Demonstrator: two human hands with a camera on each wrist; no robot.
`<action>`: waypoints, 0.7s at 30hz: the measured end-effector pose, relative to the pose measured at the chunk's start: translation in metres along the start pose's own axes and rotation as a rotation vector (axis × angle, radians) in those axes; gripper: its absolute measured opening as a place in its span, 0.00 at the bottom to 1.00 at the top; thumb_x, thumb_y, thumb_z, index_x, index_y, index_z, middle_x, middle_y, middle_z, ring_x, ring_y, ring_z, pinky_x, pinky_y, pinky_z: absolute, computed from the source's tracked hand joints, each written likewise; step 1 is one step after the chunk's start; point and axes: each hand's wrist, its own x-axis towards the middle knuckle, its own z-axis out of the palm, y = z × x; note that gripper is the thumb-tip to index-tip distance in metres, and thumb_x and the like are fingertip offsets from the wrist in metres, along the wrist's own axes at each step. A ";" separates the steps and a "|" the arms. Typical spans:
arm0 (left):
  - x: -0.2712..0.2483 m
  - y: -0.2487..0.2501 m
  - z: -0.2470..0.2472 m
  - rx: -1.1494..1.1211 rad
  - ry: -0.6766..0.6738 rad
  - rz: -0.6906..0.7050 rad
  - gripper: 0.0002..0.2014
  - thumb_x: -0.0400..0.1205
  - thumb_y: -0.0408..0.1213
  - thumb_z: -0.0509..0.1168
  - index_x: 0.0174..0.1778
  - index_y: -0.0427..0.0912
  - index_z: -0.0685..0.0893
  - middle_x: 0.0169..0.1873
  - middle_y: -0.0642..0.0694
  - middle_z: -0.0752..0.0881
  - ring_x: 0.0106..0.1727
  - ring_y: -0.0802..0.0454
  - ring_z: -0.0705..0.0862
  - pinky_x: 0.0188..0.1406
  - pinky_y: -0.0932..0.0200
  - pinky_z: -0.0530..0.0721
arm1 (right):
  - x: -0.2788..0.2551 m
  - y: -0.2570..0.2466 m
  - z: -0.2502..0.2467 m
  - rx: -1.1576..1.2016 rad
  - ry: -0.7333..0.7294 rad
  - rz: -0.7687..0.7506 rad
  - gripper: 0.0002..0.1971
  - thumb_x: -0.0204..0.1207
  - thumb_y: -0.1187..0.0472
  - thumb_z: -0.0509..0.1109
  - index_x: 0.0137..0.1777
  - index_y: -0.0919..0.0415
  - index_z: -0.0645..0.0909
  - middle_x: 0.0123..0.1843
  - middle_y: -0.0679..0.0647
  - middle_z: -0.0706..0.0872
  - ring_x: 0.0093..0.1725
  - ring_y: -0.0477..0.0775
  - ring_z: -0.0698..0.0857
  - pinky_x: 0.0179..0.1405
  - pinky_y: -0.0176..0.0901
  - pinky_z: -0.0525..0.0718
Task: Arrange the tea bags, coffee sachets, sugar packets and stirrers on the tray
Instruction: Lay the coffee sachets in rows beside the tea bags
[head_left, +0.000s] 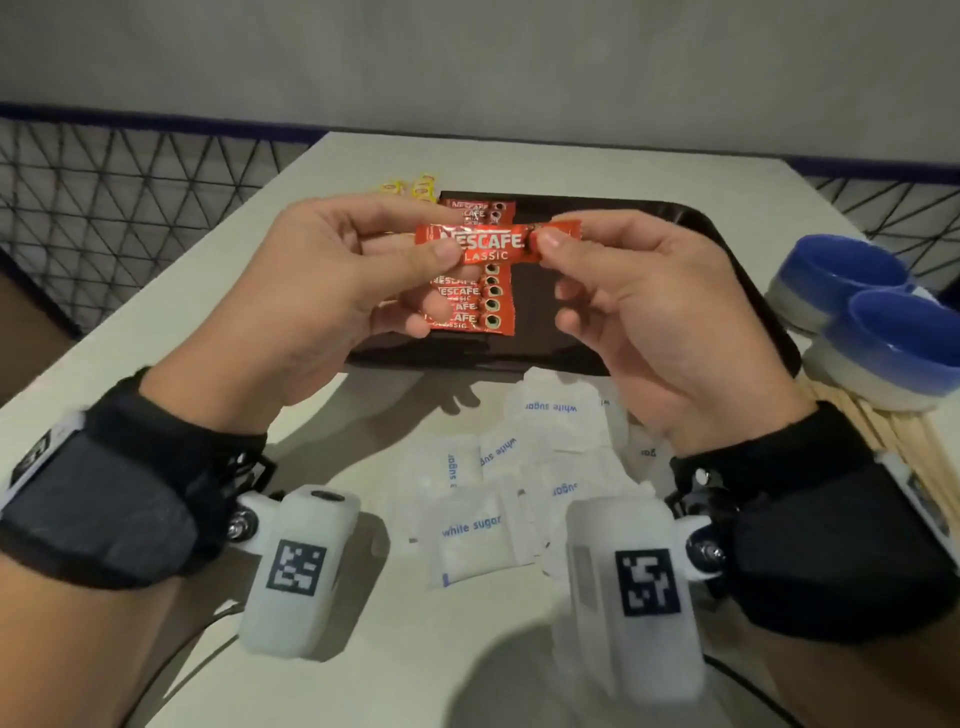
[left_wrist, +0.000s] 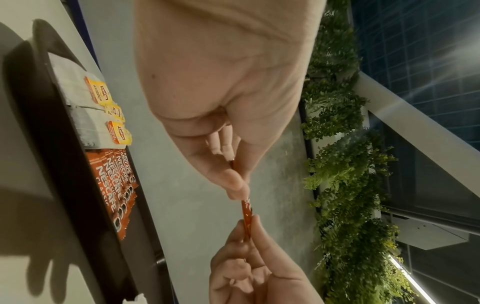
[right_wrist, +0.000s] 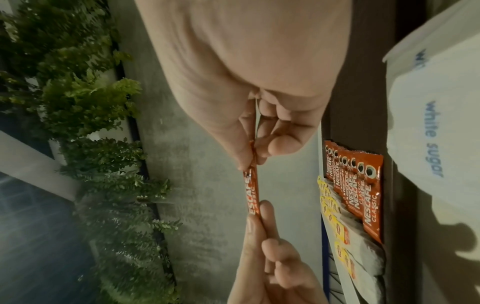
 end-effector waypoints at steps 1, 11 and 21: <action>-0.001 0.000 0.000 0.006 0.000 0.000 0.15 0.73 0.35 0.75 0.56 0.40 0.90 0.39 0.41 0.94 0.28 0.54 0.87 0.25 0.66 0.84 | 0.000 -0.001 -0.001 0.004 -0.001 0.002 0.08 0.76 0.66 0.78 0.54 0.63 0.90 0.43 0.54 0.94 0.35 0.43 0.86 0.32 0.38 0.83; 0.002 -0.003 -0.008 0.031 -0.018 -0.001 0.06 0.83 0.35 0.71 0.52 0.42 0.92 0.42 0.41 0.94 0.30 0.50 0.90 0.26 0.61 0.85 | 0.004 -0.004 -0.010 -0.058 0.024 0.000 0.03 0.77 0.66 0.77 0.49 0.62 0.91 0.38 0.53 0.92 0.33 0.46 0.83 0.32 0.40 0.81; 0.020 0.001 -0.045 -0.043 0.317 0.034 0.07 0.86 0.38 0.69 0.57 0.41 0.87 0.45 0.45 0.95 0.33 0.54 0.87 0.29 0.63 0.82 | 0.005 -0.006 -0.021 -0.494 0.095 -0.152 0.06 0.77 0.66 0.79 0.49 0.53 0.92 0.44 0.52 0.94 0.41 0.51 0.92 0.41 0.44 0.93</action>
